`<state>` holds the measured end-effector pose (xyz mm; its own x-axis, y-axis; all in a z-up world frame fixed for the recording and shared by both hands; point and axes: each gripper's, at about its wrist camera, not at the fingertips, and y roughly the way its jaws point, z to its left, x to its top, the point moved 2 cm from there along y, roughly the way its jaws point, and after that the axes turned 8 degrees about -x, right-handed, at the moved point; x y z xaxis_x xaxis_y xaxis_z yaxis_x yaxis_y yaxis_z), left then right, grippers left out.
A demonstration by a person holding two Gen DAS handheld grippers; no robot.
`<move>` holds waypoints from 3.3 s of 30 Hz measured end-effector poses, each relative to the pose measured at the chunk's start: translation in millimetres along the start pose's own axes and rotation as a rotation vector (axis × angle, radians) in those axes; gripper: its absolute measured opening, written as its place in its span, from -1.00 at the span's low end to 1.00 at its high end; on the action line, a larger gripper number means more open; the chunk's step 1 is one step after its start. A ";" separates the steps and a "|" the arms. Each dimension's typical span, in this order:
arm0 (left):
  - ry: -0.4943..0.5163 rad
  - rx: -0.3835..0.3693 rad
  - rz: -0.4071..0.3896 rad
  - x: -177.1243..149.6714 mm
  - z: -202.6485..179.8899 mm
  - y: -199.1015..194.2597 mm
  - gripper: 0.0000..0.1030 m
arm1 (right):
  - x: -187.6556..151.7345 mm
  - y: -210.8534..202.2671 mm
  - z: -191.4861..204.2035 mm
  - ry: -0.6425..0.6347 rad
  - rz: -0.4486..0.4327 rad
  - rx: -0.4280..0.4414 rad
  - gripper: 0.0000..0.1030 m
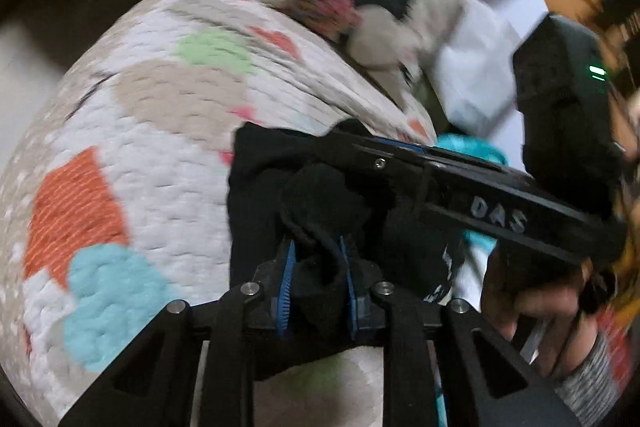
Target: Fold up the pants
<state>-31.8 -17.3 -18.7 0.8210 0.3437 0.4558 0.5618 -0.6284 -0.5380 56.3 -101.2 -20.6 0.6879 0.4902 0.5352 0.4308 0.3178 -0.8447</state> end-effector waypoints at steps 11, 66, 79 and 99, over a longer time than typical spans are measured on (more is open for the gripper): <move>-0.003 0.011 0.029 -12.5 6.5 -10.7 -0.11 | -66.1 -26.6 -135.9 0.279 0.041 -0.350 -0.05; -0.371 0.216 -0.047 -5.3 104.9 -75.2 -0.62 | 76.0 68.2 70.1 0.154 0.107 -0.010 -0.08; -0.158 0.347 -0.076 15.1 74.5 -45.3 -0.31 | -65.9 10.4 32.9 0.253 0.015 -0.055 -0.08; -0.054 0.403 -0.060 2.7 72.3 -35.8 -0.24 | -181.8 -58.3 -92.8 0.899 -0.184 -0.171 0.08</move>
<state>-42.4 56.6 -49.4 0.7835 0.4148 0.4627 0.5949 -0.2857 -0.7513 -39.6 -284.2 -69.3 0.7631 -0.3915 0.5142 0.6089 0.1691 -0.7750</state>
